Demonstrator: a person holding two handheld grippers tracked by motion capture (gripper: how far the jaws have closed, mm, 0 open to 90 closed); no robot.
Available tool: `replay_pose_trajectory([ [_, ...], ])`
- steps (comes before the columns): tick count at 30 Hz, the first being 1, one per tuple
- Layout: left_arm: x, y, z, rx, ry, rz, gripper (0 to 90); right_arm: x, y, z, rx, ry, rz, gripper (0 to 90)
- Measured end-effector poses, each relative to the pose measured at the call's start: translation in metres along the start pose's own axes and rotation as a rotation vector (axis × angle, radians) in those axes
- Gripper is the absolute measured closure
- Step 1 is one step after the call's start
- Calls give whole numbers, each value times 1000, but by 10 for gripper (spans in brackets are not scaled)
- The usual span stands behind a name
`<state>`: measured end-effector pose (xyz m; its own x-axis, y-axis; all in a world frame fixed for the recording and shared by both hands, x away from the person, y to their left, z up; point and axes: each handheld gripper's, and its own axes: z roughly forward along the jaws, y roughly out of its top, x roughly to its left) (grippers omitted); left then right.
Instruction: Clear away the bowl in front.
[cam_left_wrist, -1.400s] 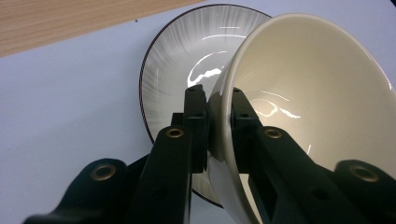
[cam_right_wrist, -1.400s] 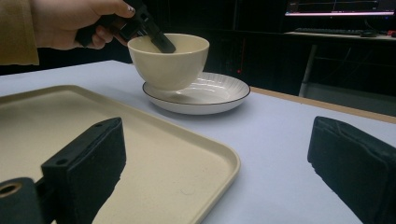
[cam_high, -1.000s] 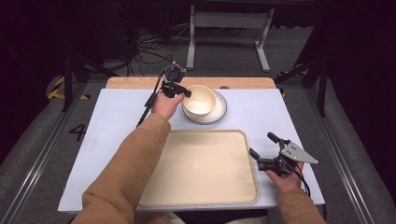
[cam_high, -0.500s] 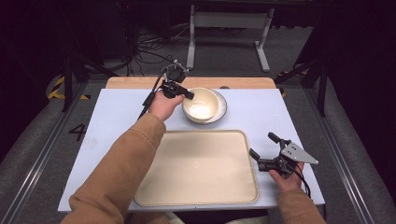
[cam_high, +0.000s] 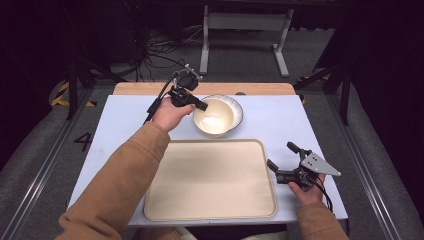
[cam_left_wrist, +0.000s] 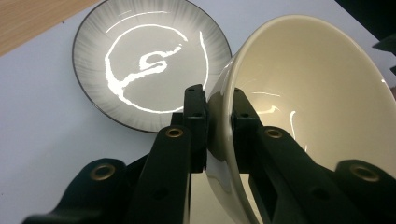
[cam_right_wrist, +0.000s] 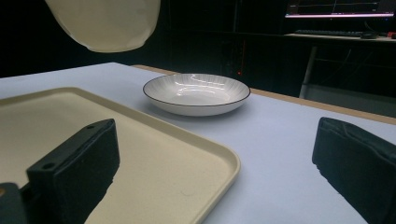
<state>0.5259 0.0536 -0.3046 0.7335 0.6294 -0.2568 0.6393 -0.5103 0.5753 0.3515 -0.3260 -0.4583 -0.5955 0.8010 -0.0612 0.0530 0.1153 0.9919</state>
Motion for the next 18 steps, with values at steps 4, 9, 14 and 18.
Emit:
replay_pose_trajectory([
  [4,-6,-2,-5,17,-10,46,818,0,0,0,-1,1,-3,13],
  [9,-14,-5,-8,29,-33,65,818,0,0,0,-1,1,-3,13],
  [14,-24,-10,-10,45,-64,101,818,0,0,0,-1,3,-3,12],
  [18,-31,-15,-13,57,-74,124,817,0,0,0,-1,3,-4,12],
])
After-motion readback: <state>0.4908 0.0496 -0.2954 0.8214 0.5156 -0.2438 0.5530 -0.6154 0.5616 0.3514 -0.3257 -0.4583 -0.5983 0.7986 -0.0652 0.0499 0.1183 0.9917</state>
